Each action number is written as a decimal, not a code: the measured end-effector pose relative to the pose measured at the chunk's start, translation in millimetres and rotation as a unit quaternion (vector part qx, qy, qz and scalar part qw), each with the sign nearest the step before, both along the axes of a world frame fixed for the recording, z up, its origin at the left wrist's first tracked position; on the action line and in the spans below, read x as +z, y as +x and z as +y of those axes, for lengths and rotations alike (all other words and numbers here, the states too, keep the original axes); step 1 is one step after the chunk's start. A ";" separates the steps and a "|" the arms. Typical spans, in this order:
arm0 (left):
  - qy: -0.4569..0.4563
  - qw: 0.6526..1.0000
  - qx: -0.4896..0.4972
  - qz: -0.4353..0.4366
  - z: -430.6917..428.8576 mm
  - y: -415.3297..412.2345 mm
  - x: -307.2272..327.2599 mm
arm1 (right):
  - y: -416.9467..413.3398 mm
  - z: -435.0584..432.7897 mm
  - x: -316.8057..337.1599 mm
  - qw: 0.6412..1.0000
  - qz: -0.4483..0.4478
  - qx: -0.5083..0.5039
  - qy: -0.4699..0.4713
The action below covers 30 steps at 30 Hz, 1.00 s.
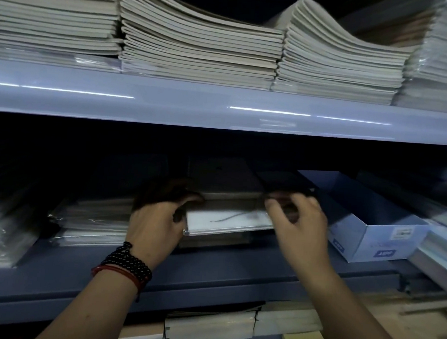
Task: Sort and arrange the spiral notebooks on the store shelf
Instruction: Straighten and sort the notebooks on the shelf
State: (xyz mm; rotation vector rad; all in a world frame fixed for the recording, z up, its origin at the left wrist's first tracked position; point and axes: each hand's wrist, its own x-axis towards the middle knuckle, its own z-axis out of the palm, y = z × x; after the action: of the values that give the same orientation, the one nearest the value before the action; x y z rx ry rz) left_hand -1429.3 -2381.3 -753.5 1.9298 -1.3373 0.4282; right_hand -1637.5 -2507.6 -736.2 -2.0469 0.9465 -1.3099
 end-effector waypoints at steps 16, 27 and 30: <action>-0.022 1.000 0.010 0.016 -5.5 -2.1 -4.0 | -28.2 0.6 40.3 0.921 -0.060 0.139 0.360; -0.017 1.000 0.023 0.006 -2.3 -9.1 -4.5 | 1.7 -0.6 25.6 0.939 -0.062 0.073 0.331; -0.003 1.000 0.026 0.007 -0.4 -8.9 -4.3 | 3.2 -3.2 24.0 0.945 -0.061 0.063 0.316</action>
State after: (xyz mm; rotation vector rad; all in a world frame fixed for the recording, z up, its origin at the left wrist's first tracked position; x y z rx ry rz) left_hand -1438.3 -2381.7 -757.8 1.9625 -1.2787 0.4431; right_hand -1634.3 -2510.8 -712.2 -1.4838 0.9981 -0.8952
